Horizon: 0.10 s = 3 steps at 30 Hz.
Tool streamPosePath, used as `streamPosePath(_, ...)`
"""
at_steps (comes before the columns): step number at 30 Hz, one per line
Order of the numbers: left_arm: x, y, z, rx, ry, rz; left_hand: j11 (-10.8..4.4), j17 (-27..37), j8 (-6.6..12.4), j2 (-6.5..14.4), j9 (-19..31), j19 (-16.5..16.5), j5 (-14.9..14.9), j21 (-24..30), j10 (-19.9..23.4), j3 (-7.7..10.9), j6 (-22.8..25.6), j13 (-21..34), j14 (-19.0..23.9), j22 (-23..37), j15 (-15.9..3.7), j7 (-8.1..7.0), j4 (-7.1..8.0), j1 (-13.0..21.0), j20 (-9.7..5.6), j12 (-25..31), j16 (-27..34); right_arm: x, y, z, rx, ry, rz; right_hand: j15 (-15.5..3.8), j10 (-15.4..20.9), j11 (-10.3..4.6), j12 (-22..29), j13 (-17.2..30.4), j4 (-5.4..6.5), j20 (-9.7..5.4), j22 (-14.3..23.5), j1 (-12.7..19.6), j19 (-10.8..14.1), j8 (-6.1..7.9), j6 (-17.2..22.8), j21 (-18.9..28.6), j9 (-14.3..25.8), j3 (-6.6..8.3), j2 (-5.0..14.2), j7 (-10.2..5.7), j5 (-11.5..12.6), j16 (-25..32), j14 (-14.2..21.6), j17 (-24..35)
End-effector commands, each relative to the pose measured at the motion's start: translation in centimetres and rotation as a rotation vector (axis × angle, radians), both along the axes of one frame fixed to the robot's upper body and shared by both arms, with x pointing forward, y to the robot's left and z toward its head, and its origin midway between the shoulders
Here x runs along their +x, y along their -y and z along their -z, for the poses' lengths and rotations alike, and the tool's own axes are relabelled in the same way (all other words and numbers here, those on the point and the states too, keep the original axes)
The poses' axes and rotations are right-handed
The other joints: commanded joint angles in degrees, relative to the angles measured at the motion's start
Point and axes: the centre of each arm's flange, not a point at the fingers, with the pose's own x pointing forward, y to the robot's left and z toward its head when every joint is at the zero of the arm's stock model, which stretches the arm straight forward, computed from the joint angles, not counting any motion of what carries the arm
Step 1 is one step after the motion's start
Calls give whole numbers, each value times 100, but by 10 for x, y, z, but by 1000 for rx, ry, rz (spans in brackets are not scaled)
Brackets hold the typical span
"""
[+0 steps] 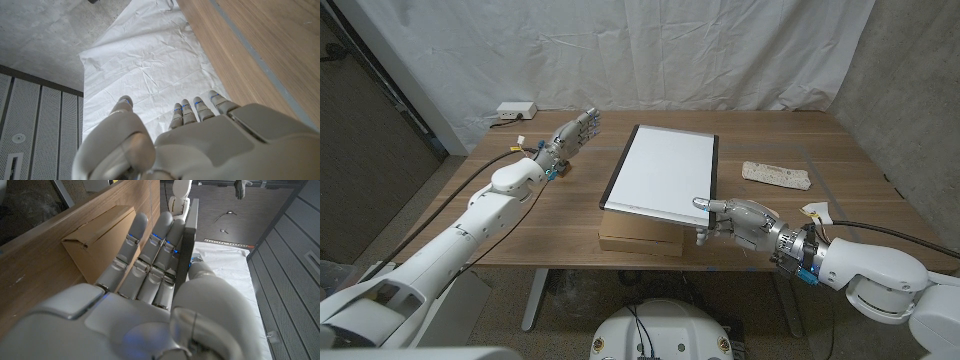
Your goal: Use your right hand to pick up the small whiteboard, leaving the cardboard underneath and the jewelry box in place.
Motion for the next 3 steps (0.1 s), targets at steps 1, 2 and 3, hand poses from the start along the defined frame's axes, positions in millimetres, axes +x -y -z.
streamPosePath(1, -6, 3, -5, 12, 11, 6, -5, 9, -16, 54, 13, -11, -18, -13, -18, -37, 25, 15, -35, 17, 25, 10, 2, 47, -138, -6, -22, -3, 1, 2, 4, -8, 0, -6, 20, -33, -12, 9, 20, -684, 11, 745, -13, -15, 66, 60, 7, -6, 651, -71, 29, 31, 35, 22)
streamPosePath(2, -6, 4, -5, 12, 11, 6, 0, 9, -16, 54, 13, -11, -19, -13, -15, -38, 27, 15, -36, 17, 25, 9, 2, 47, -134, -5, -22, -3, 1, 2, 3, -10, -3, -6, 30, -32, -7, 13, 19, -684, 12, 746, -12, -17, 61, 67, 11, -7, 650, -69, 29, 32, 38, 25)
streamPosePath(3, -6, 4, -4, 11, 10, 7, 4, 9, -15, 55, 13, -11, -19, -13, -13, -39, 29, 15, -39, 17, 27, 14, 1, 47, -135, -4, -23, -2, 1, 2, 1, -11, -4, -6, 32, -32, -6, 15, 19, -684, 12, 746, -12, -15, 64, 70, 12, -7, 650, -68, 29, 32, 39, 25)
